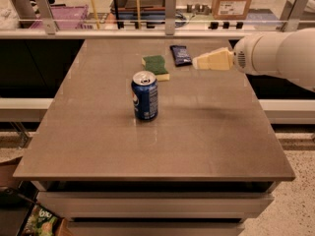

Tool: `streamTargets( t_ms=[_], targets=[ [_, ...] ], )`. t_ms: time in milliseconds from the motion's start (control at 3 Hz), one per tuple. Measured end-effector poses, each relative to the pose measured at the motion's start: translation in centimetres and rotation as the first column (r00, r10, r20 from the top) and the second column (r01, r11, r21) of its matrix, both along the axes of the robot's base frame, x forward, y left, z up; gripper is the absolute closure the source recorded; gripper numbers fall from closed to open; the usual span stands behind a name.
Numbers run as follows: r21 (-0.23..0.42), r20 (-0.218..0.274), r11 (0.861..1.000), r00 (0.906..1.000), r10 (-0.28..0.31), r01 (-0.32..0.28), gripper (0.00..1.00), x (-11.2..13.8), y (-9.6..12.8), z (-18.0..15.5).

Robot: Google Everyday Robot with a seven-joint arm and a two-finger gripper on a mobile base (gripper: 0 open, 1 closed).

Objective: Pick rxbar blueberry

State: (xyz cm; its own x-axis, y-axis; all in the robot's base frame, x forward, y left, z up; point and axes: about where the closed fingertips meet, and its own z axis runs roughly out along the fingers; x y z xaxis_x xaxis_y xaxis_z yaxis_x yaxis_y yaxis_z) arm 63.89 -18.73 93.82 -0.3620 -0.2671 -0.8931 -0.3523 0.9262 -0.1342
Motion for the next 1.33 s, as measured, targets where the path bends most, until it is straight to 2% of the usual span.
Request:
streamTargets(
  t_ms=[667, 1333],
  targets=[
    [0.015, 0.03, 1.0, 0.9995, -0.011, 0.01, 0.0, 3.4, 1.6, -0.9],
    [0.01, 0.032, 1.0, 0.9994, -0.016, 0.015, 0.0, 6.5, 4.0, -1.8]
  ],
)
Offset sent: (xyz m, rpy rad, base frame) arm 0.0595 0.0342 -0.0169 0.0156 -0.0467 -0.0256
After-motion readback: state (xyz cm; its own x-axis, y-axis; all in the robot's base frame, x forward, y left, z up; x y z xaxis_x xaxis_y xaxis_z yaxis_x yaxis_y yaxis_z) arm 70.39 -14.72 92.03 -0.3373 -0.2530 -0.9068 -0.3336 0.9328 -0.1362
